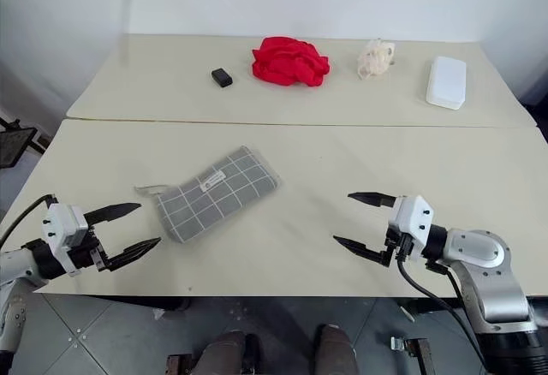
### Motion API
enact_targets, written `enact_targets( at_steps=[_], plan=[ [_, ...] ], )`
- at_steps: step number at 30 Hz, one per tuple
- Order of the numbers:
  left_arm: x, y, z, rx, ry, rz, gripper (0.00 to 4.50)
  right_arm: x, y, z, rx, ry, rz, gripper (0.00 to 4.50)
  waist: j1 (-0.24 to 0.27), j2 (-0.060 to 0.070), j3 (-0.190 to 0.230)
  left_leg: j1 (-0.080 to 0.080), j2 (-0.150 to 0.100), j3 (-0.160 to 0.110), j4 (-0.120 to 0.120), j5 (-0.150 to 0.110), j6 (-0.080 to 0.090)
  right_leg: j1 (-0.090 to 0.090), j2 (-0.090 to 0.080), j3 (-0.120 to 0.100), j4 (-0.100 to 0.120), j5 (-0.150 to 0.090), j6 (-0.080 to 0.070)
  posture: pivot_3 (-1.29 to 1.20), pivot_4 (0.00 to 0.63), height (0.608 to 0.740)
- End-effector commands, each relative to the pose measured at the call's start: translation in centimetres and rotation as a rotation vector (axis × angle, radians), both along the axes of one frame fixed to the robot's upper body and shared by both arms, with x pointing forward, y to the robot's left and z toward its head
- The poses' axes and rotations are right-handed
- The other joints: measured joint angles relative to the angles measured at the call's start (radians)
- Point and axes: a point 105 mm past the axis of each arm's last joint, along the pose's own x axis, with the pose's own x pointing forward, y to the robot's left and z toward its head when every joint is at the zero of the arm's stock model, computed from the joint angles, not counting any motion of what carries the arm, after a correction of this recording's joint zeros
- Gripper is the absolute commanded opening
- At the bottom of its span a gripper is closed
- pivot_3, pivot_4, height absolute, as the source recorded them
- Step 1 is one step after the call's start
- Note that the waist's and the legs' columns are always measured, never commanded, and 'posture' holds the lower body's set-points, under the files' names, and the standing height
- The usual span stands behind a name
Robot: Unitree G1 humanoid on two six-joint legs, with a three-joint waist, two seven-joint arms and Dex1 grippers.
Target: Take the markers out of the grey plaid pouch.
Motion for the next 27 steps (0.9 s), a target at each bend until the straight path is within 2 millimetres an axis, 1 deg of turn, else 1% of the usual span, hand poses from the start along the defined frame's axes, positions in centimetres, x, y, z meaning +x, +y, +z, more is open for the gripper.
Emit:
enact_targets(
  at_steps=[1, 3, 5, 7, 8, 10, 12, 13, 14, 15, 16, 18, 19, 20, 22, 23, 26, 27],
  plan=[
    [-0.1, -0.1, 1.6, -0.019, -0.078, 0.004, 4.49, 0.1, 0.2, 0.6, 0.012, -0.034, 0.005, 4.5, 0.0, 0.0, 0.0, 0.0, 0.0, 0.0, 0.0, 0.0, 0.0, 0.0, 0.0, 0.0, 0.0, 0.0, 0.0, 0.0, 0.15, 0.74],
    [-0.1, 0.2, 1.8, -0.083, -0.049, 0.044, 4.49, 0.1, 0.6, 0.6, 0.015, -0.025, 0.019, 4.5, 0.0, 0.0, 0.0, 0.0, 0.0, 0.0, 0.0, 0.0, 0.0, 0.0, 0.0, 0.0, 0.0, 0.0, 0.0, 0.0, 0.15, 0.74],
    [-1.0, 0.5, 1.5, -0.15, 0.036, 0.038, 4.49, -0.2, 1.5, 1.2, 0.028, -0.019, 0.053, 4.5, 0.0, 0.0, 0.0, 0.0, 0.0, -0.001, 0.0, 0.0, 0.0, 0.0, 0.0, 0.0, 0.0, 0.0, 0.0, 0.0, 0.15, 0.74],
    [-1.8, 0.9, 1.6, -0.306, 0.173, 0.042, 4.49, -0.3, 2.7, 2.1, -0.005, -0.061, 0.106, 4.5, -0.005, 0.0, 0.0, 0.001, 0.002, -0.002, 0.0, 0.0, 0.0, 0.0, 0.0, 0.001, 0.001, 0.0, 0.0, 0.0, 0.15, 0.74],
    [-2.0, 1.2, 1.8, -0.369, 0.214, 0.047, 4.49, -0.5, 3.4, 2.5, -0.025, -0.063, 0.143, 4.5, -0.009, 0.0, 0.0, 0.002, 0.003, -0.002, 0.0, 0.0, -0.001, 0.0, 0.001, 0.001, 0.001, 0.0, 0.0, 0.0, 0.15, 0.74],
    [-2.5, 2.2, 1.8, -0.475, 0.378, 0.055, 4.5, -0.5, 4.7, 3.7, -0.018, -0.043, 0.19, 4.11, -0.01, -0.001, 0.001, 0.003, 0.004, -0.002, 0.0, 0.0, -0.001, 0.0, 0.001, 0.002, 0.001, 0.0, 0.0, 0.0, 0.15, 0.74],
    [-2.7, 3.3, 1.3, -0.55, 0.565, 0.113, 4.5, -0.6, 7.0, 4.6, -0.043, -0.024, 0.251, 3.64, -0.012, -0.001, 0.001, 0.004, 0.005, -0.003, 0.0, 0.0, -0.002, 0.0, 0.002, 0.003, 0.003, -0.001, -0.001, 0.0, 0.15, 0.74],
    [-2.5, 3.5, 1.1, -0.563, 0.607, 0.14, 4.5, -0.3, 8.0, 4.5, -0.066, -0.003, 0.255, 3.28, -0.013, -0.001, 0.001, 0.004, 0.005, -0.003, 0.0, 0.0, -0.002, 0.0, 0.002, 0.003, 0.003, -0.001, -0.001, 0.0, 0.15, 0.74],
    [-2.4, 3.5, 1.1, -0.57, 0.626, 0.156, 4.5, -0.1, 8.5, 4.4, -0.082, 0.01, 0.251, 2.94, -0.015, 0.0, 0.001, 0.005, 0.005, -0.003, 0.0, 0.0, -0.002, 0.0, 0.002, 0.003, 0.003, -0.001, -0.002, 0.0, 0.15, 0.74],
    [-2.0, 3.5, 0.9, -0.599, 0.648, 0.184, 4.5, 0.5, 9.4, 4.3, -0.104, 0.001, 0.24, 2.56, -0.016, 0.0, 0.001, 0.005, 0.005, -0.002, -0.001, 0.0, -0.002, 0.0, 0.002, 0.004, 0.004, -0.001, -0.002, 0.0, 0.15, 0.74],
    [-1.6, 3.2, 0.5, -0.624, 0.677, 0.206, 4.5, 1.3, 10.4, 4.2, -0.118, 0.007, 0.219, 2.3, -0.016, -0.001, 0.001, 0.005, 0.005, -0.003, -0.001, 0.0, -0.002, 0.0, 0.002, 0.004, 0.004, -0.001, -0.002, 0.0, 0.15, 0.74],
    [-1.1, 2.5, -0.1, -0.648, 0.723, 0.228, 4.5, 3.3, 12.1, 4.5, -0.101, -0.012, 0.149, 1.62, -0.019, -0.001, 0.001, 0.005, 0.005, -0.003, -0.001, -0.001, -0.002, -0.001, 0.002, 0.004, 0.004, -0.001, -0.002, 0.0, 0.15, 0.74],
    [-0.9, 2.2, -0.4, -0.656, 0.747, 0.243, 4.5, 4.1, 12.6, 4.5, -0.102, -0.007, 0.122, 1.26, -0.023, -0.001, 0.001, 0.005, 0.004, -0.002, -0.001, -0.001, -0.002, -0.001, 0.002, 0.005, 0.005, -0.001, -0.002, 0.0, 0.15, 0.74],
    [-0.6, 1.8, -0.7, -0.671, 0.76, 0.256, 4.5, 5.5, 13.1, 4.7, -0.107, -0.038, 0.067, 0.88, -0.023, -0.001, 0.001, 0.004, 0.003, -0.002, 0.0, -0.001, -0.003, -0.001, 0.002, 0.005, 0.005, -0.001, -0.002, 0.0, 0.15, 0.74],
    [0.0, 1.4, -1.5, -0.699, 0.816, 0.302, 4.5, 7.5, 14.1, 4.7, -0.119, -0.053, 0.003, 0.14, -0.023, -0.002, 0.0, 0.004, 0.003, -0.002, 0.0, -0.001, -0.003, -0.002, 0.002, 0.005, 0.007, -0.001, -0.002, 0.0, 0.15, 0.74],
    [0.4, 1.2, -1.6, -0.726, 0.822, 0.315, 4.5, 8.4, 14.6, 4.9, -0.116, -0.074, -0.028, 0.03, -0.023, -0.002, 0.0, 0.003, 0.002, -0.002, 0.0, -0.001, -0.003, -0.002, 0.002, 0.004, 0.007, -0.001, -0.002, 0.0, 0.15, 0.74],
    [1.7, 0.5, -2.1, -0.783, 0.847, 0.355, 4.5, 10.8, 15.8, 5.3, -0.116, -0.119, -0.11, 0.03, -0.024, -0.002, 0.0, 0.004, 0.002, -0.002, 0.0, 0.0, -0.003, -0.002, 0.002, 0.006, 0.008, -0.001, -0.002, 0.0, 0.15, 0.74],
    [2.1, 0.3, -2.4, -0.792, 0.849, 0.373, 4.5, 11.2, 16.2, 5.2, -0.118, -0.125, -0.119, 0.03, -0.025, -0.002, 0.0, 0.004, 0.002, -0.002, 0.001, 0.0, -0.004, -0.002, 0.002, 0.005, 0.008, -0.001, -0.002, 0.0, 0.15, 0.74]
  ],
)
